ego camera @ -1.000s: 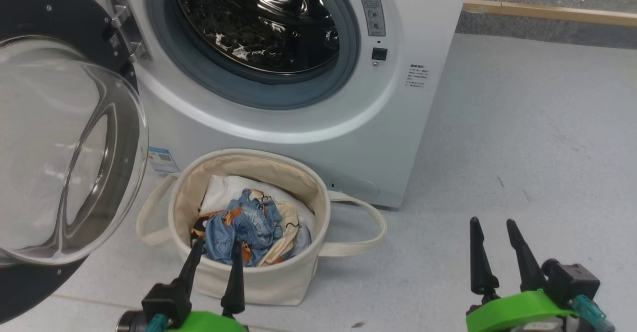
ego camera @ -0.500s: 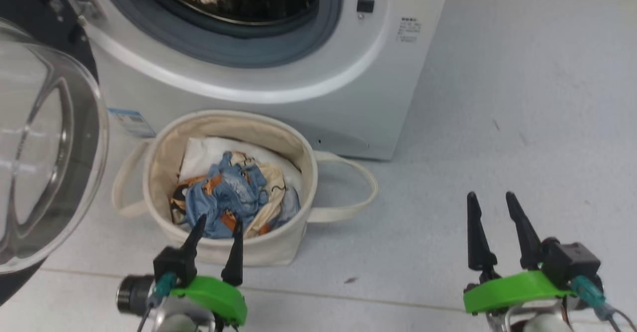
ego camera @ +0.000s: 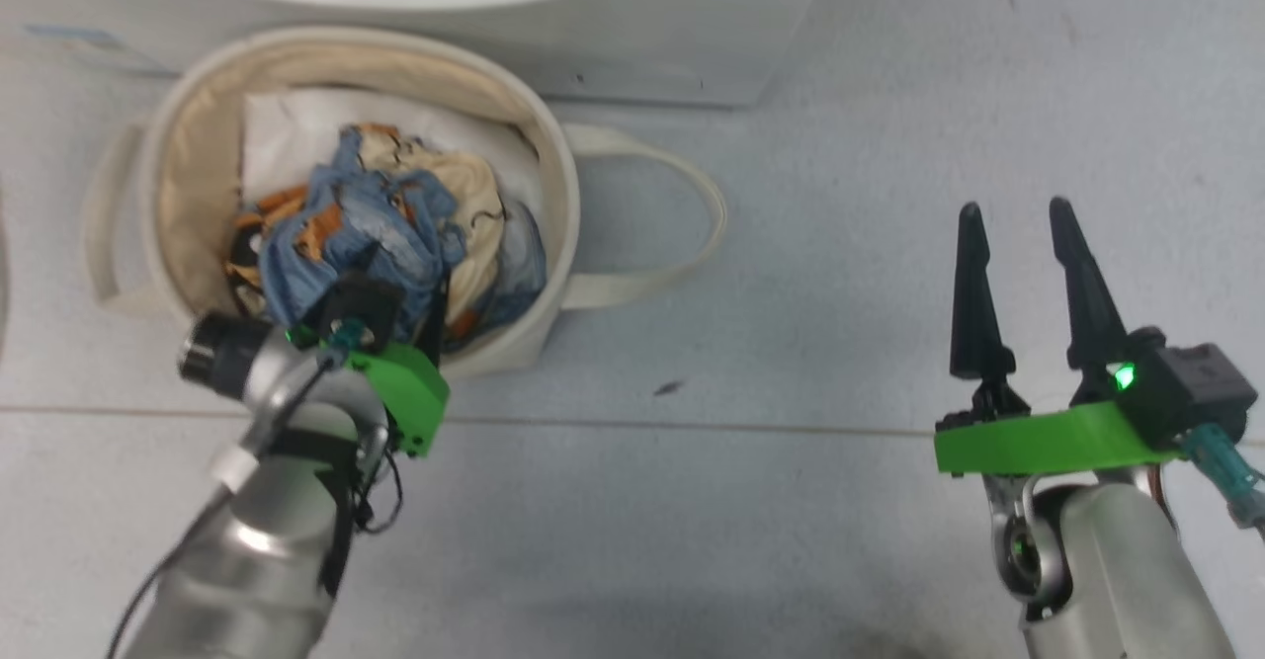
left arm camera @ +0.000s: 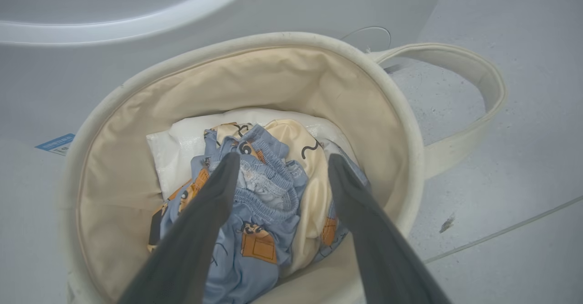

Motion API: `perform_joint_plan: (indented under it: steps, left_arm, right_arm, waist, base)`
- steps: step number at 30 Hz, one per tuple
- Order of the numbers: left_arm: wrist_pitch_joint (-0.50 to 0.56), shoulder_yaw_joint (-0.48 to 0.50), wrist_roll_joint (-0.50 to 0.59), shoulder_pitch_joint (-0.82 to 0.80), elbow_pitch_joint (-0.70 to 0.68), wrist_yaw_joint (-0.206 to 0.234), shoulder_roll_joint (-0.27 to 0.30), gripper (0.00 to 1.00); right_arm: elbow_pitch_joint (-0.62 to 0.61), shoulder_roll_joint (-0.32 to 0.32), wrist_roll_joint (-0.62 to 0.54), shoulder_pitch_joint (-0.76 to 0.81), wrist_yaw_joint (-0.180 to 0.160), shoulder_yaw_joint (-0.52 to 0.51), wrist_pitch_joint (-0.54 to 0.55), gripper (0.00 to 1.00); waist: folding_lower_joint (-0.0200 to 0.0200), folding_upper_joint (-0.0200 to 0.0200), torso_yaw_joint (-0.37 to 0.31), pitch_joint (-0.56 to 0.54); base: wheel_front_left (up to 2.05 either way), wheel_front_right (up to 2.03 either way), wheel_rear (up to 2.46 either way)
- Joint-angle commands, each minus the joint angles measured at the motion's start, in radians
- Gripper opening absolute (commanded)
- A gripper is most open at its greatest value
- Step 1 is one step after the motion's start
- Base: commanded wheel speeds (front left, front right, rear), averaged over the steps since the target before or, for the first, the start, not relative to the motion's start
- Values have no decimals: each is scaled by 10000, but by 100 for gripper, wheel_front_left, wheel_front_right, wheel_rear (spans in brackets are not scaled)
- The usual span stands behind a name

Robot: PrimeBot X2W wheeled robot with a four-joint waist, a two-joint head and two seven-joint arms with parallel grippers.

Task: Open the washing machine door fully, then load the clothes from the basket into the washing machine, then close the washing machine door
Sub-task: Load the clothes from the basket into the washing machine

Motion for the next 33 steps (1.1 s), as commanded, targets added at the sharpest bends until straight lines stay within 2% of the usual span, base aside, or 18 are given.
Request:
perform_joint_plan:
  steps: [1, 4, 10, 18, 24, 25, 29, 33]
  left_arm:
    - [-59, 197, 98, -216, 65, 42, 411, 100]
    - [-59, 4, 348, -1130, 942, 156, 632, 100]
    - [260, -444, 880, -2644, 2177, 680, 947, 100]
    - [1316, -435, 765, -3804, 2556, 986, 975, 100]
    - [2211, -456, 696, -4041, 2633, 1390, 985, 100]
    - [2245, -428, 638, -4038, 2638, 1412, 956, 0]
    - [2096, -385, 442, -3859, 2649, 1372, 800, 0]
    - [1415, -261, 165, -3599, 2653, 1361, 650, 0]
  right_arm:
    - [-359, -37, -93, -73, 2, 243, -124, 100]
    - [-537, -49, -94, -320, 2, 251, -124, 100]
    - [-768, -84, -65, -581, 2, 120, -124, 100]
    - [-975, -90, -49, -768, 2, 12, -124, 100]
    - [-1020, -85, -12, -816, 2, -34, -124, 100]
    - [-1011, -85, -8, -814, 2, -36, -124, 100]
    - [-949, -92, -23, -799, 2, -18, -124, 100]
    - [-890, -139, -40, -802, 2, 48, -124, 100]
  waist:
    - [-4, 0, -339, 1139]
    - [-4, 0, -421, 1783]
    - [-4, 0, -510, 2817]
    - [-4, 0, -607, 3728]
    - [-4, 0, -648, 3886]
    - [-4, 0, -644, 3876]
    - [-4, 0, -540, 3660]
    - [-4, 0, -374, 3215]
  base:
    - [0, 0, 0]
    - [0, 0, 0]
    - [0, 0, 0]
    - [0, 0, 0]
    - [0, 0, 0]
    - [0, 0, 0]
    - [0, 0, 0]
    - [0, 0, 0]
